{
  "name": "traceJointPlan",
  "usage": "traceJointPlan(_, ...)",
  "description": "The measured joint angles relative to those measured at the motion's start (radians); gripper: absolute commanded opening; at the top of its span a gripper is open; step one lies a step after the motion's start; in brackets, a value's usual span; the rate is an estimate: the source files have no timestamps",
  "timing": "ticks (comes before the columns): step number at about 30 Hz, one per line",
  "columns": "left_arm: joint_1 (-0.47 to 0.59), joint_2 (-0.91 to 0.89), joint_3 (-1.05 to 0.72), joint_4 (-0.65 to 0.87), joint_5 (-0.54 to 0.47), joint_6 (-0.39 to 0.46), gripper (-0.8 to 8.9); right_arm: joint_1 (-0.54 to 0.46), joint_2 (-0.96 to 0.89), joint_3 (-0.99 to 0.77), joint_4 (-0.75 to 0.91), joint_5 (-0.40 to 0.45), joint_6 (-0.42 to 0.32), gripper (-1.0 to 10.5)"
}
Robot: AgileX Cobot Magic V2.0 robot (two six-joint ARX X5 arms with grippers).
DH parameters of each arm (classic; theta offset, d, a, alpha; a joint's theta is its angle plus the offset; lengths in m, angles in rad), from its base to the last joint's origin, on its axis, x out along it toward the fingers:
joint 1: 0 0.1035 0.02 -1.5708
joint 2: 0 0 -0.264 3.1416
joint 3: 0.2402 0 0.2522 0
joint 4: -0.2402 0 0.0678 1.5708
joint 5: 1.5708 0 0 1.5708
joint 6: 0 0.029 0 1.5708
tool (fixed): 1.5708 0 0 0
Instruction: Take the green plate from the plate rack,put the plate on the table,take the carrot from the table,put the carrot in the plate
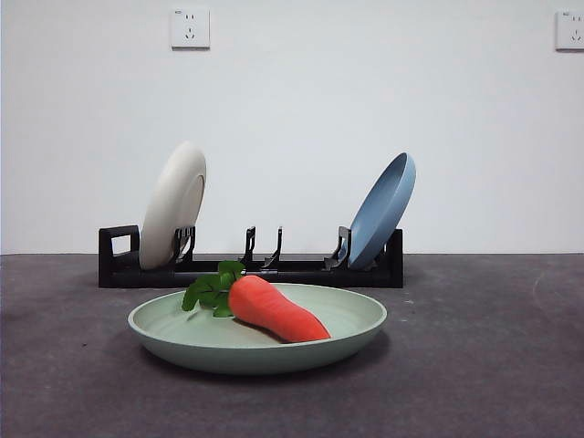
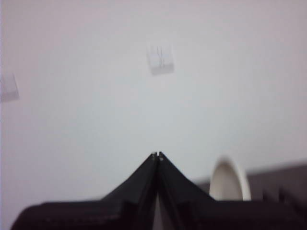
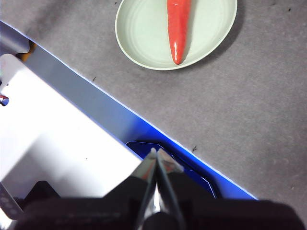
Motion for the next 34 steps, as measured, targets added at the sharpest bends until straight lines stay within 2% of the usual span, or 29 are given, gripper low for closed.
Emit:
traceJointPlan(5,0.059,-0.075,-0.199,-0.007,0.055,-0.041,-0.03,0.0,0.0,0.0,0.0,0.0,0.0,0.0)
traceJointPlan(13,0.063,-0.174,-0.399,-0.01,0.068,-0.103,-0.03,0.0,0.0,0.0,0.0,0.0,0.0,0.0)
traceJointPlan(26,0.063,-0.197,-0.415,-0.206,0.07,-0.123,-0.03,0.0,0.0,0.0,0.0,0.0,0.0,0.0)
traceJointPlan(34,0.063,-0.198,-0.415,-0.204,0.069,-0.159,-0.03,0.0,0.0,0.0,0.0,0.0,0.0,0.0)
